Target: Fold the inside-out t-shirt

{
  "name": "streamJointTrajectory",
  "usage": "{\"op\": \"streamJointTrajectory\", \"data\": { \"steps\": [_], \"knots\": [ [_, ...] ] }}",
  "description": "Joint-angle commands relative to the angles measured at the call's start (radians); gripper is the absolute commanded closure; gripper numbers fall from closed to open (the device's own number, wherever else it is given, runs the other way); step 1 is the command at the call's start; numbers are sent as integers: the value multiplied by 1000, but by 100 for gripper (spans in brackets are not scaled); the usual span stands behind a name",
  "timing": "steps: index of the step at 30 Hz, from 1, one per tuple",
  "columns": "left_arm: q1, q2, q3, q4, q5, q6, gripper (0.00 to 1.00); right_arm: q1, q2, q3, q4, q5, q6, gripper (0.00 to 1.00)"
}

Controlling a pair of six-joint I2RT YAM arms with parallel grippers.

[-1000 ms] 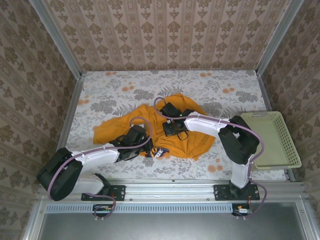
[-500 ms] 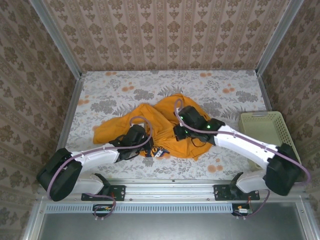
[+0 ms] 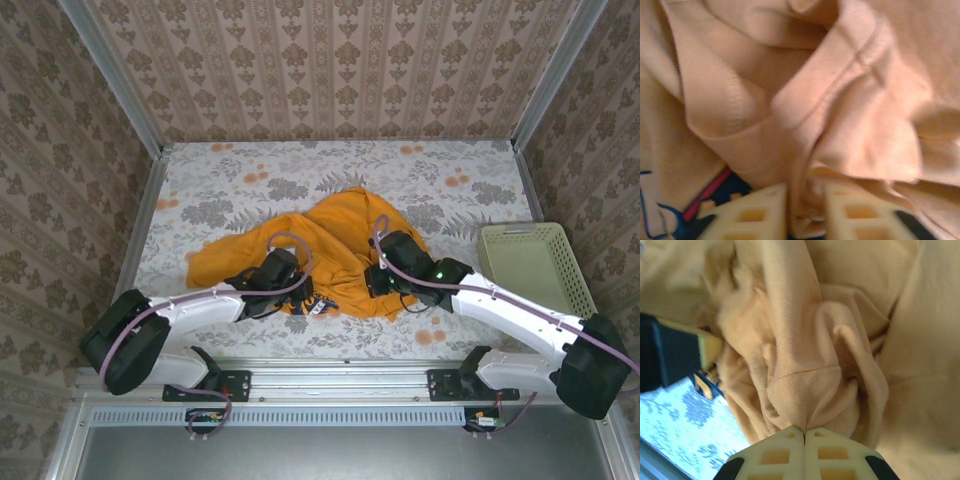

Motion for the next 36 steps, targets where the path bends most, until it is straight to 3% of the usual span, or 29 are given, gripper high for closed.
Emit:
{"op": "streamJointTrajectory", "data": {
  "steps": [1,8,14,19,29,33,36],
  "knots": [
    [-79,-90,75,-75,-91,88,63,4,20,92,44,-51,15,100],
    [-131,-134,49,109,-1,162,41,14,17,123,67,-84,24,100],
    [-130,-36,75,142,-18,144,37,23,12,108,96,-98,37,100],
    [-81,50,61,187,4,85,53,27,-7,95,108,-111,25,100],
    [-81,58,51,114,-28,127,90,-34,-15,114,45,-67,52,100],
    [-119,20,46,92,-53,174,99,-106,26,156,13,-79,68,100],
    [-163,-26,40,94,-73,222,100,-140,93,226,-32,-59,50,100]
  ]
}}
